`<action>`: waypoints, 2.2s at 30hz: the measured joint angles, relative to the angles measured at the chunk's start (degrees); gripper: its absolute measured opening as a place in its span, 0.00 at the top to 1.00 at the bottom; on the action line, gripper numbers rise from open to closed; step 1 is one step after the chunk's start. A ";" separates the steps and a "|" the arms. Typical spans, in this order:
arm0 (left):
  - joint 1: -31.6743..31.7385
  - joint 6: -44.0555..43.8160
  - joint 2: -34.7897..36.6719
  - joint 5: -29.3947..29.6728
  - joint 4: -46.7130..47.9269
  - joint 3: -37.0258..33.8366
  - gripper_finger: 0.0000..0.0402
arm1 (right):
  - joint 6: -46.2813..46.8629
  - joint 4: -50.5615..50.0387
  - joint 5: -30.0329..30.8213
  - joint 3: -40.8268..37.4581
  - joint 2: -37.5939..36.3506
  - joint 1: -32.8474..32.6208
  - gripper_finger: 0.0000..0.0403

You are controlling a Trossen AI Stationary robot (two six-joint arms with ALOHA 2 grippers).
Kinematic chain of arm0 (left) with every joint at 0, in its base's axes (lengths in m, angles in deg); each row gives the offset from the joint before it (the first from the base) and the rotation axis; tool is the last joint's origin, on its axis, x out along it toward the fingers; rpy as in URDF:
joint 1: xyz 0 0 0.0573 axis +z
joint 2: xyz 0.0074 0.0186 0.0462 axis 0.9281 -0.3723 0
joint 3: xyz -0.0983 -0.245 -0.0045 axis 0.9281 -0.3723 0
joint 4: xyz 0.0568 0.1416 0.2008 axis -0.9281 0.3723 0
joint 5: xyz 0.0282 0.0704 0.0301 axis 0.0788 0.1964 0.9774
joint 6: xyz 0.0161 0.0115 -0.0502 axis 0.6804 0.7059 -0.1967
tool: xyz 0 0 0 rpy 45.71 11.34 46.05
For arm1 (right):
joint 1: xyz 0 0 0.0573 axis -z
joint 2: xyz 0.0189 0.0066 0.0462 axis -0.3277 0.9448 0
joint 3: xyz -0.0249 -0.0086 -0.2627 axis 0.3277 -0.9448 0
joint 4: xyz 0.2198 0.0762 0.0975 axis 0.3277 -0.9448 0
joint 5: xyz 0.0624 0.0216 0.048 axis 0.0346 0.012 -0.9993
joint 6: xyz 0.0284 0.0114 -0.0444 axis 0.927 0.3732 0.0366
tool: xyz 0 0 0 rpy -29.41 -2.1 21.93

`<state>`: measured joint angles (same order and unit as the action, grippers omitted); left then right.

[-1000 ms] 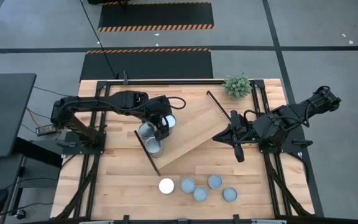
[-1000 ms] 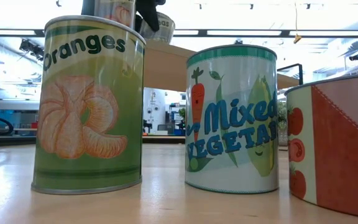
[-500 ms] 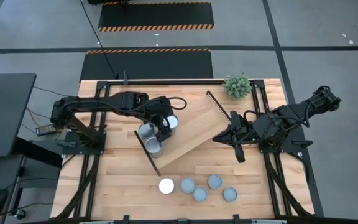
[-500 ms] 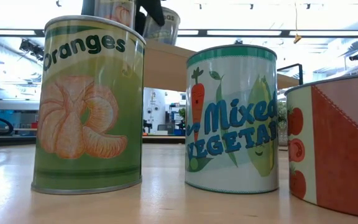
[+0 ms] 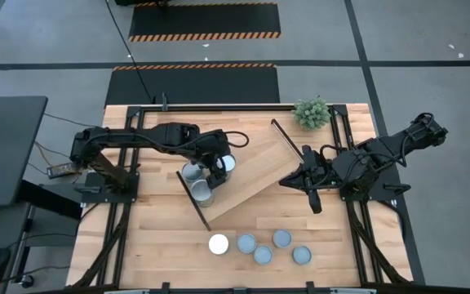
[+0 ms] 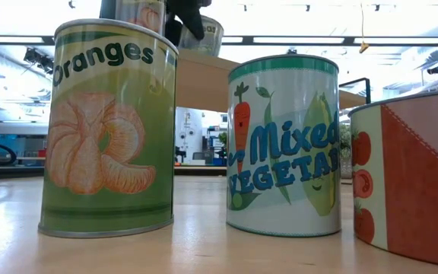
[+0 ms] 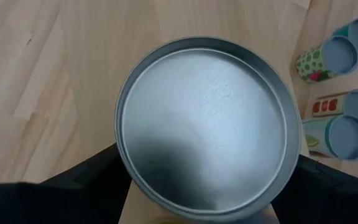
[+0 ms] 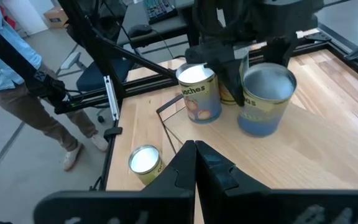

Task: Pick and place cans onto a shelf
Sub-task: Put the canned peas on the shelf

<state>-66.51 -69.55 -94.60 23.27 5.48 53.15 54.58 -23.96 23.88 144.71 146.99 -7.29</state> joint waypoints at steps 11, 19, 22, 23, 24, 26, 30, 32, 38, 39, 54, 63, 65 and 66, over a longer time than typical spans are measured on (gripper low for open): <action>0.07 -4.07 -0.78 1.55 0.37 0.01 0.21 | -0.42 -0.06 0.00 0.00 -0.02 -0.02 0.98; 0.07 -3.78 -0.78 1.73 0.48 0.01 0.21 | -1.29 -0.11 -0.07 0.00 -0.02 0.00 0.98; 0.00 -3.62 -0.78 1.76 0.50 -0.01 0.21 | -1.29 -0.11 -0.07 0.00 -0.02 0.00 0.98; 0.00 -3.62 -0.79 1.75 0.49 -0.01 0.21 | -1.27 -0.13 -0.09 0.00 -0.02 0.00 0.98; 0.00 -3.62 -0.80 1.75 0.48 -0.01 0.21 | -1.17 -0.12 -0.09 0.00 -0.02 0.00 0.98; 0.00 -3.66 -0.82 1.76 0.38 -0.01 0.21 | -1.09 -0.13 -0.12 0.00 -0.02 0.00 0.98; 0.02 -4.28 -0.82 1.76 0.22 -0.01 0.21 | -1.48 -0.08 -0.13 0.00 -0.02 0.00 0.98; 0.02 -4.33 -0.82 1.76 0.17 -0.01 0.21 | -1.49 0.15 -0.15 0.00 -0.02 0.00 0.97; 0.02 -4.45 -0.82 1.74 0.13 -0.03 0.21 | -1.49 1.60 -0.20 0.00 0.00 0.00 0.95; 0.02 -4.46 -0.82 1.76 0.12 -0.03 0.21 | -1.49 2.06 -0.25 0.00 0.00 0.00 0.95; 0.02 -4.59 -0.94 1.59 -1.20 -0.12 0.21 | -1.49 7.26 -0.26 0.00 0.00 0.00 0.96; 0.00 -5.72 -1.02 1.50 -2.88 -0.16 0.21 | -1.49 9.63 -0.24 0.00 0.00 0.00 0.95; 0.07 -6.91 -1.00 1.52 -2.85 -0.16 0.21 | -1.49 9.82 -0.24 0.00 0.00 0.00 0.95; 0.07 -7.30 -1.00 1.52 -2.82 -0.16 0.21 | -1.49 9.82 -0.24 0.00 0.00 0.00 0.96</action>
<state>-66.45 -76.85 -95.60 24.79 2.66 52.98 53.10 -14.14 23.64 144.71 146.99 -7.29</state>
